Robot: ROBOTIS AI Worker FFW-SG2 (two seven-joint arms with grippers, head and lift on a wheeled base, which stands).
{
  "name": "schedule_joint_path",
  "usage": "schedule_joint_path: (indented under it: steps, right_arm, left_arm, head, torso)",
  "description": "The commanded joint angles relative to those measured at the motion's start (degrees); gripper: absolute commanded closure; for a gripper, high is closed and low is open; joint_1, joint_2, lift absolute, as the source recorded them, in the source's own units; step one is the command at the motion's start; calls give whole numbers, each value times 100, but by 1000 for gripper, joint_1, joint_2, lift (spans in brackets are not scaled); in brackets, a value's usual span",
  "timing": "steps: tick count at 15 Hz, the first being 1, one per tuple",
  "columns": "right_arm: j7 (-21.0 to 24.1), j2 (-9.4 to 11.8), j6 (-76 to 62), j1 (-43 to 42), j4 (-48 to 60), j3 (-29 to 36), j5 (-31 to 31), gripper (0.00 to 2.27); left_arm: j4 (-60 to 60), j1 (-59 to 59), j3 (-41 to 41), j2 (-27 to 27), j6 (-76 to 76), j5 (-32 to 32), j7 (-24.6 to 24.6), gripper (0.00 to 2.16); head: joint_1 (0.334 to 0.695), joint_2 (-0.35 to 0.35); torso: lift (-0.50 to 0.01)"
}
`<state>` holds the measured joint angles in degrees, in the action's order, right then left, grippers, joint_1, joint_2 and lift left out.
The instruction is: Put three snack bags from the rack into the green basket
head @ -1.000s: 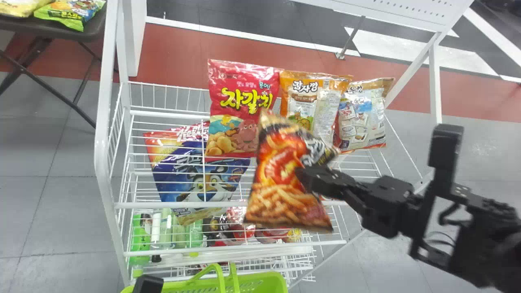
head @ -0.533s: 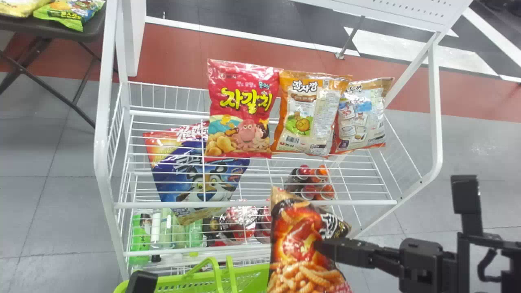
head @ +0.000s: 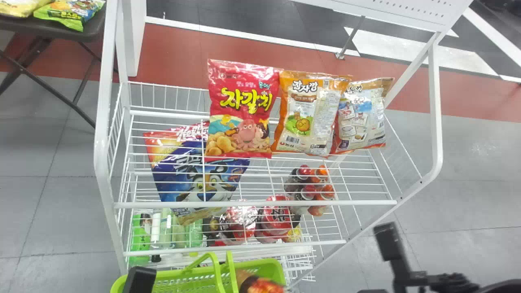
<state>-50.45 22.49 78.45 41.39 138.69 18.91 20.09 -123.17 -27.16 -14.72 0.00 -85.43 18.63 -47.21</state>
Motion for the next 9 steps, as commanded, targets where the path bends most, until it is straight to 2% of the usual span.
schedule_joint_path:
  steps: [1,4,9]
  right_arm:
    - [35,19,-466,1,-316,-617,-181,2240]
    - [254,37,-1240,-298,-940,-1505,-559,2240]
    - [703,37,-3156,-1291,-2830,-2735,-1007,2240]
  left_arm:
    - [-40,0,-22,-15,-66,0,2,1413]
    - [-75,0,-57,-15,-101,0,28,1413]
    - [-137,-35,-84,-15,-154,-9,54,1413]
  head:
    - [695,-350]
    - [695,-350]
    - [695,-350]
  torso:
    - [0]
    - [0]
    - [0]
